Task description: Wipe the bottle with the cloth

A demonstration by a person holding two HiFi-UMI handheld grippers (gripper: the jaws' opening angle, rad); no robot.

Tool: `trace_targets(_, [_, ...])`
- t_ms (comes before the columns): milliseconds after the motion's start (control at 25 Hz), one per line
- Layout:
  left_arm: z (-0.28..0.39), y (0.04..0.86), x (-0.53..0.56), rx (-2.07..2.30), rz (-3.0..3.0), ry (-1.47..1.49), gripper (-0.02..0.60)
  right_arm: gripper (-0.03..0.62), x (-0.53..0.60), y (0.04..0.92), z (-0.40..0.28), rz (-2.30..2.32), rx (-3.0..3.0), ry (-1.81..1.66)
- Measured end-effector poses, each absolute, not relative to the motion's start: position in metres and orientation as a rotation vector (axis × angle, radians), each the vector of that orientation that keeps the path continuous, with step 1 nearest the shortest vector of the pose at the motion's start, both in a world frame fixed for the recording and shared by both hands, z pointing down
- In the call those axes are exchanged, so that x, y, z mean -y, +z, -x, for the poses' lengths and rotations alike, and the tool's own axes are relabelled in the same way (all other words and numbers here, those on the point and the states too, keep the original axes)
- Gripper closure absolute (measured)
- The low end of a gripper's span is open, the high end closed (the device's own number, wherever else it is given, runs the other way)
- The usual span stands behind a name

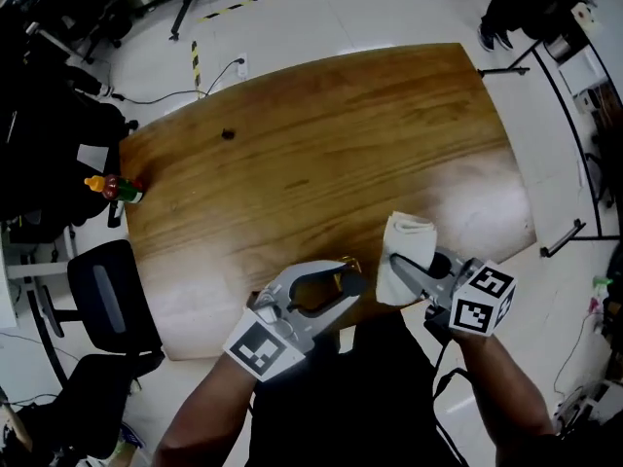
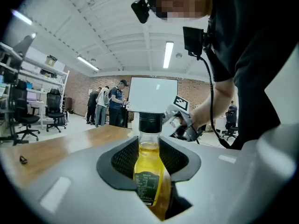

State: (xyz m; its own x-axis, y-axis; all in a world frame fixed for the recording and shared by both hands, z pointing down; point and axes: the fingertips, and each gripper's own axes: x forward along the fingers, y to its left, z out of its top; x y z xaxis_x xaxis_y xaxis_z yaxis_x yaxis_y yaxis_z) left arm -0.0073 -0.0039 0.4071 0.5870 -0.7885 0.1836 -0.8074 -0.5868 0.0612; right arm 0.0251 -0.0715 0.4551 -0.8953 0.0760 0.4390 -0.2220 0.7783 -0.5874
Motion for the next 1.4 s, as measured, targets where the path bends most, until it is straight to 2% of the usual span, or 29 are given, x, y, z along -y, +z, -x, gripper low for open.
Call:
trace_targets(160, [0.008, 0.409, 0.001, 1.316, -2.719, 0.246, 0.434, 0.522, 0.027, 0.455, -0.040, -0.210, 2.657, 1.134])
trace_targets(280, [0.010, 0.407, 0.003, 1.382, -2.643, 0.149, 0.433, 0.522, -0.004, 0.452, -0.033, -0.217, 2.752, 1.248])
trace_targets(520, [0.002, 0.405, 0.003, 1.410, -2.618, 0.135, 0.431, 0.522, -0.017, 0.448, -0.033, -0.424, 2.822, 1.527])
trace_targets(720, [0.004, 0.406, 0.003, 1.425, -2.618, 0.162, 0.433, 0.522, -0.019, 0.454, -0.023, -0.472, 2.821, 1.565])
trace_targets(960, [0.006, 0.406, 0.002, 1.467, -2.587, 0.157, 0.434, 0.520, -0.021, 0.476, -0.015, -0.631, 2.768, 1.449])
trace_targets(1400, [-0.003, 0.408, 0.003, 1.471, -2.608, 0.175, 0.434, 0.520, -0.021, 0.542, -0.022, -0.713, 2.344, 1.679])
